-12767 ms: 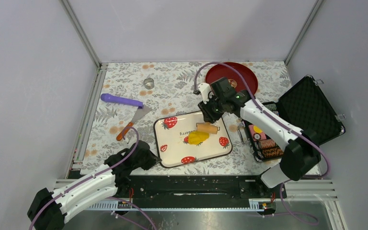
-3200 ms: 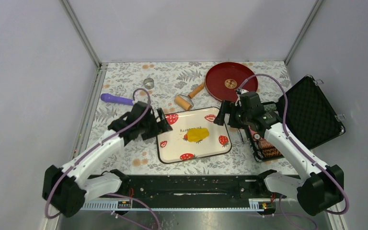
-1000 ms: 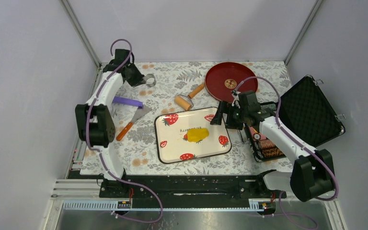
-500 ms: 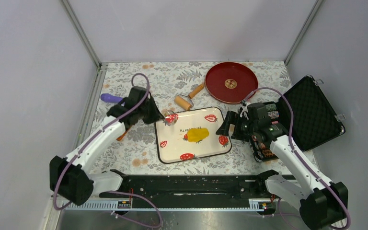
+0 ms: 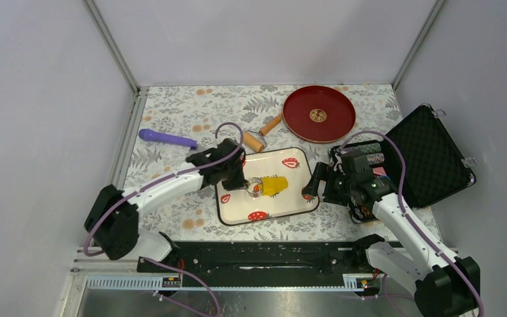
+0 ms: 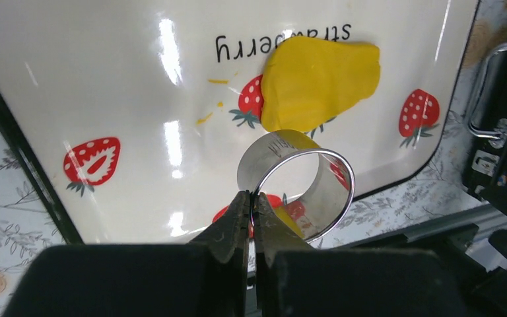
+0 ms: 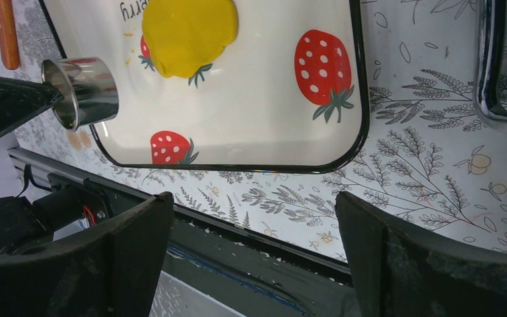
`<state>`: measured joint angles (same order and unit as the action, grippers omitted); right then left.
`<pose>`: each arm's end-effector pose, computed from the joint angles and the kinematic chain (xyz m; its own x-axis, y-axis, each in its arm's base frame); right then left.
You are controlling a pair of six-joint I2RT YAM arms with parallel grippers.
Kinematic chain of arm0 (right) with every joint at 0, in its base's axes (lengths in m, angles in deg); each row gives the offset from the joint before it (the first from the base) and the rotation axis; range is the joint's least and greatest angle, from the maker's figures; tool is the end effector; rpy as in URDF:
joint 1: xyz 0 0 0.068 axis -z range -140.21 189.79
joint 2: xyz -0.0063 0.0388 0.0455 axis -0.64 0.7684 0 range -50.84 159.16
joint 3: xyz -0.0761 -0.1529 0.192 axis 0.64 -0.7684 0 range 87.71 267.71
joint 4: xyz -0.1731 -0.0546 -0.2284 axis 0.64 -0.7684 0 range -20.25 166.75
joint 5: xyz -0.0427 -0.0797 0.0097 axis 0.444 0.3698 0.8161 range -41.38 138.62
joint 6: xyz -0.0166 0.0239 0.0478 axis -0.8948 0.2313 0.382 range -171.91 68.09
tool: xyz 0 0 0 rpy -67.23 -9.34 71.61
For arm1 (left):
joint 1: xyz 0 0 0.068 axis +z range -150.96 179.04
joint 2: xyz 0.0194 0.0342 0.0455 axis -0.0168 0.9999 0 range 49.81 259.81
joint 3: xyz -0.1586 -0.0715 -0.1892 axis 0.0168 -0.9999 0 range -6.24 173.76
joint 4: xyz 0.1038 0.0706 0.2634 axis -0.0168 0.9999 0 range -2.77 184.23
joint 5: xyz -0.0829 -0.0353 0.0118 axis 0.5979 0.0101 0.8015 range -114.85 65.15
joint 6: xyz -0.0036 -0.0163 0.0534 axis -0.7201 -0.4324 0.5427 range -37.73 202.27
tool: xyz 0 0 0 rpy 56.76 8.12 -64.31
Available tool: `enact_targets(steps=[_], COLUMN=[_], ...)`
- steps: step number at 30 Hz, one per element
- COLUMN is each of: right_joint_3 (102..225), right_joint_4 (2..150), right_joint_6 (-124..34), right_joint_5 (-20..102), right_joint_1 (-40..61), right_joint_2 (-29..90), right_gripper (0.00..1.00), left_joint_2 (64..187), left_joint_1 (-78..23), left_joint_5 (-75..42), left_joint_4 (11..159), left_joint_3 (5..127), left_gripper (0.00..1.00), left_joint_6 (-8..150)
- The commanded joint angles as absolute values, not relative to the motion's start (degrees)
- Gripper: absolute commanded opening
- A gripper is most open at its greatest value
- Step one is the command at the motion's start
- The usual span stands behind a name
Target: Roll out the dumpling wrappers from the dough
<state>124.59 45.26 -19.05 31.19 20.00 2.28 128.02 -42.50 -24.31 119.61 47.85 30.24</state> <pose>0.2114 0.0883 0.2097 -0.8630 0.2396 -0.4448 -0.0529 0.8327 0.5512 0.2310 -0.2051 0.2035 -0.9098 -0.2472 -0.3333 -0.0818 0.8943 -0.4399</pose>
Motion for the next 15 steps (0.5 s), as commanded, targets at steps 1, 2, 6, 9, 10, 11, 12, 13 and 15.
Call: enact_targets(steps=[1, 2, 6, 9, 10, 11, 12, 13, 15], right_joint_3=[124.1, 124.0, 124.0, 123.9, 123.8, 123.8, 123.8, 123.8, 123.8], right_joint_4=[45.1, 45.2, 45.7, 45.8, 45.9, 45.9, 45.9, 45.9, 45.9], right_joint_6=[-19.2, -19.3, -19.5, -19.7, -19.8, -19.9, -20.0, -20.0, -20.2], right_joint_5=[32.9, 32.9, 32.6, 32.4, 32.5, 32.5, 32.5, 32.5, 32.6], right_joint_1=[20.3, 20.3, 20.3, 20.3, 20.3, 20.3, 20.2, 20.3, 20.3], right_joint_2=[2.6, 2.8, 3.6, 4.1, 4.2, 4.4, 4.4, 4.4, 4.5], right_gripper=[1.00, 0.99, 1.00, 1.00, 1.00, 1.00, 0.99, 1.00, 1.00], left_joint_2=[132.9, 134.1, 137.4, 139.9, 140.7, 141.4, 142.1, 143.0, 144.0], left_joint_1=[-43.8, -44.1, -45.1, -45.6, -45.9, -46.1, -46.2, -46.3, -46.6], left_joint_5=[-27.4, -27.5, -27.6, -27.8, -27.8, -27.9, -27.8, -28.0, -28.6], left_joint_4=[115.8, 115.5, 113.3, 112.8, 112.5, 112.1, 111.7, 111.4, 111.1], left_joint_3=[53.1, 53.8, 55.4, 56.9, 57.4, 57.8, 58.0, 58.3, 58.8], left_gripper=[0.00, 0.00, 0.00, 0.00, 0.00, 0.00, 0.00, 0.00, 0.00], left_joint_6=[29.5, 29.6, 29.7, 30.3, 30.4, 30.5, 30.7, 30.8, 30.9])
